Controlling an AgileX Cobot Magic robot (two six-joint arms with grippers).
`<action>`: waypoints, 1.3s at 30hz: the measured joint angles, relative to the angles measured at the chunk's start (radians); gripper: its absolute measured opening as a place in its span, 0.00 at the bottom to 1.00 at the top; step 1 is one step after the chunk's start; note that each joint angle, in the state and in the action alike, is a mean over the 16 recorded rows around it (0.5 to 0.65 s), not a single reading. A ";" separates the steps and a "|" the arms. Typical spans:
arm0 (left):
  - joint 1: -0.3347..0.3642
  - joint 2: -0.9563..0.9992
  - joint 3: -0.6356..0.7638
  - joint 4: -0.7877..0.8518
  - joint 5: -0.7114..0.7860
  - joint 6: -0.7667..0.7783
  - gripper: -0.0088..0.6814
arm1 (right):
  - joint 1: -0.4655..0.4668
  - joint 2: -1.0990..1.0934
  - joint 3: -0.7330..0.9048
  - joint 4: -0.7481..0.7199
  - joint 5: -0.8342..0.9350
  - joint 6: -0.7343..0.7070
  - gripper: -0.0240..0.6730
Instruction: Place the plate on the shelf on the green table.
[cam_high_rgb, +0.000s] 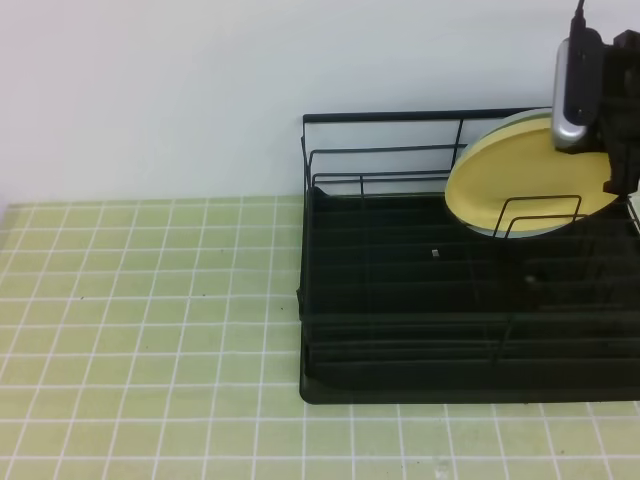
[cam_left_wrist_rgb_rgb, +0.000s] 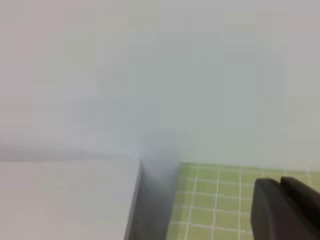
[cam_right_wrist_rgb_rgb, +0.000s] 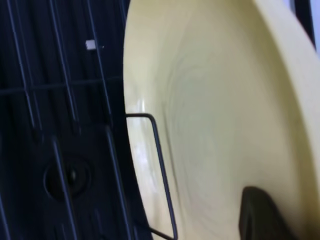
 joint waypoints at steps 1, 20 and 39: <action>0.015 -0.013 0.007 -0.001 -0.005 -0.012 0.01 | 0.000 0.000 0.000 0.000 0.000 0.011 0.22; 0.141 -0.346 0.626 0.012 -0.484 -0.189 0.01 | 0.000 0.001 0.000 -0.011 0.020 0.212 0.50; 0.141 -0.499 0.968 0.019 -0.557 -0.186 0.01 | 0.000 -0.010 0.000 0.000 -0.083 0.309 0.62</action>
